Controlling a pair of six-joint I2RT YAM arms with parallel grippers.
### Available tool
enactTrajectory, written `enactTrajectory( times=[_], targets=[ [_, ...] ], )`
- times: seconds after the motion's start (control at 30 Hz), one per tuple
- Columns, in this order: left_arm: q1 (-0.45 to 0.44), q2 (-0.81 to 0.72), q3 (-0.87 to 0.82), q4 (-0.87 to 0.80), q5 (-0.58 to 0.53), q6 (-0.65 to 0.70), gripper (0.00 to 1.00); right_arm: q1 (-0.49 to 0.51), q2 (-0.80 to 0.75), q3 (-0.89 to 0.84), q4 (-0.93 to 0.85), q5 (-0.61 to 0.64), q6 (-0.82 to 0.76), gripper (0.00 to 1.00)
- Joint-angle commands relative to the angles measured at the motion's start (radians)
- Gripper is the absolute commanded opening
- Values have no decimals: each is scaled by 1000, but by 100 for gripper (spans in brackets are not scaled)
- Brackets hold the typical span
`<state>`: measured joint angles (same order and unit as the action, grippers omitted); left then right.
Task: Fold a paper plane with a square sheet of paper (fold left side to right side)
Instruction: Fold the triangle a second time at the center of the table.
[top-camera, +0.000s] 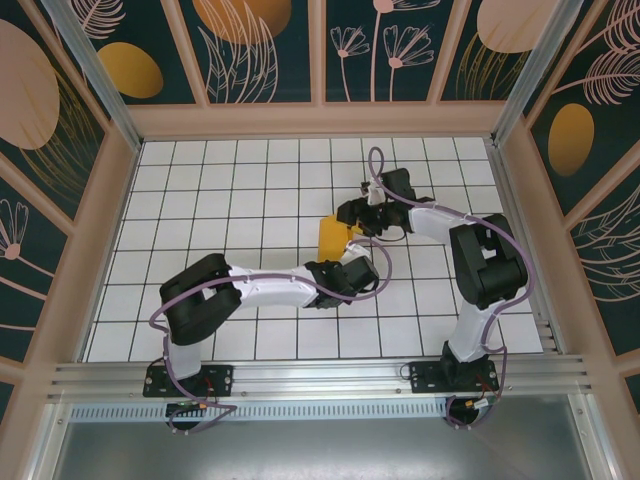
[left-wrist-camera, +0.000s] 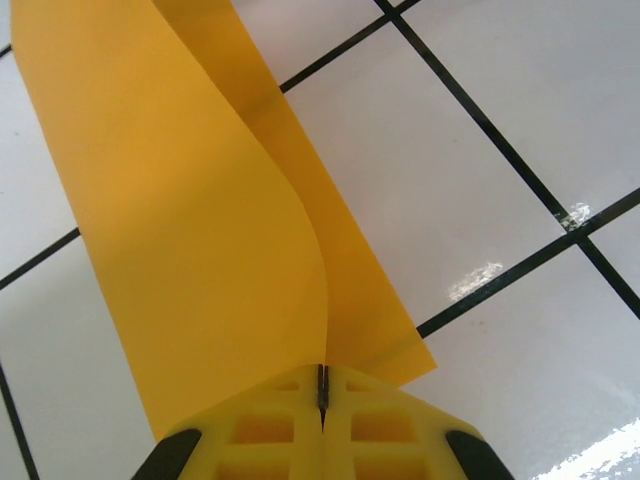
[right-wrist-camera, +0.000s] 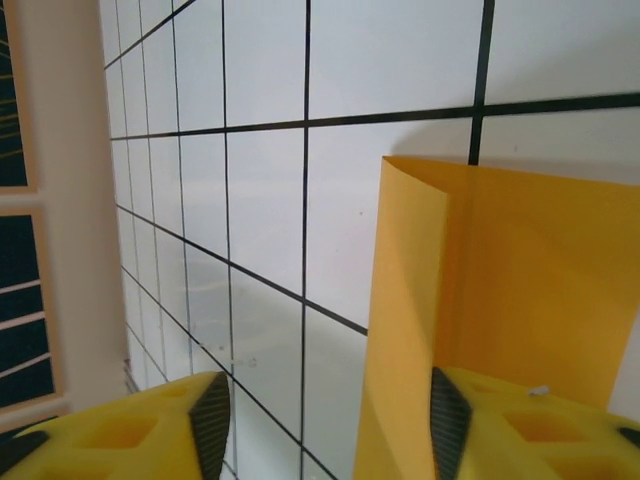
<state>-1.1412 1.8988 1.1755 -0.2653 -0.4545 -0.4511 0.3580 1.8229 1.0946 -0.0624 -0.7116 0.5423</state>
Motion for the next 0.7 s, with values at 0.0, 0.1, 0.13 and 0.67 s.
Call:
enactTrajectory(
  times=[0.0,0.1,0.13,0.67],
  targets=[
    [38,-66,-28,20,83,17,0,-34,-77,21,-18,32,-20,64],
    [75,-112,-74,77,177,26,0,-62,-140,4,-24,46,-19,71],
    [88,-126,-88,100,208,31,0,-70,-165,-7,-21,47,-18,72],
    [223,-169,-171,209,491,62,0,-22,-420,-473,158,101,81,14]
  ],
)
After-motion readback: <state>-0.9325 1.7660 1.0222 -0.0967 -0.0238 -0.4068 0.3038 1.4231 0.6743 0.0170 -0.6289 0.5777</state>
